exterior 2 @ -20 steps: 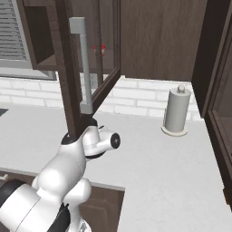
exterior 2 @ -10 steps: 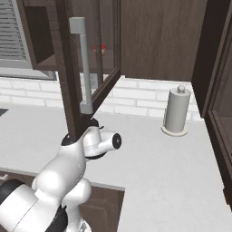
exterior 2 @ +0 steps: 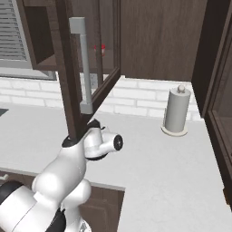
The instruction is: Pick the yogurt and place it on the digital scale for weighing, and close the cabinet.
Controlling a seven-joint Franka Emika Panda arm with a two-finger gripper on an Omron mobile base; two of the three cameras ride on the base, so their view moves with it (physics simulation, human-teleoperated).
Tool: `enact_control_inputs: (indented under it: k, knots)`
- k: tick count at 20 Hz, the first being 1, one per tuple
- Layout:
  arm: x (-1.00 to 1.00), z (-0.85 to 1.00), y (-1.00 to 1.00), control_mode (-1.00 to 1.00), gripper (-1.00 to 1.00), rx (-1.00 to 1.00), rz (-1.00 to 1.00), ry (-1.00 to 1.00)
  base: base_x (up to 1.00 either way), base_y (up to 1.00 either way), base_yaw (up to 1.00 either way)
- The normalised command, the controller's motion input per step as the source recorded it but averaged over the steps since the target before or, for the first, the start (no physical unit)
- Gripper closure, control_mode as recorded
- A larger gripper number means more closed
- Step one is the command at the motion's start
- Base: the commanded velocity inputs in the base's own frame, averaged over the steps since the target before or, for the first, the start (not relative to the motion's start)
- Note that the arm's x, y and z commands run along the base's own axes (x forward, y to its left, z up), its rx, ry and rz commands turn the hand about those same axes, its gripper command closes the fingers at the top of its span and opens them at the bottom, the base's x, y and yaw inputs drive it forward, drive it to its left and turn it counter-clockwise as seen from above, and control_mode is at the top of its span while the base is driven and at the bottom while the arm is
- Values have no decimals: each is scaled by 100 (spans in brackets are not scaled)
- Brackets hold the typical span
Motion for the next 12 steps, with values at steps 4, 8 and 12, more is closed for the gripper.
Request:
enact_control_inputs:
  k: [4, 8, 12]
  knots:
    - [-31, -12, -2, -100, -100, 0, 0, -6, 0, 0, 0]
    - [-20, -8, 0, -100, -100, 0, 0, -6, 0, 0, 0]
    - [-19, -21, -13, -100, -100, 0, -5, 0, 0, 0, 0]
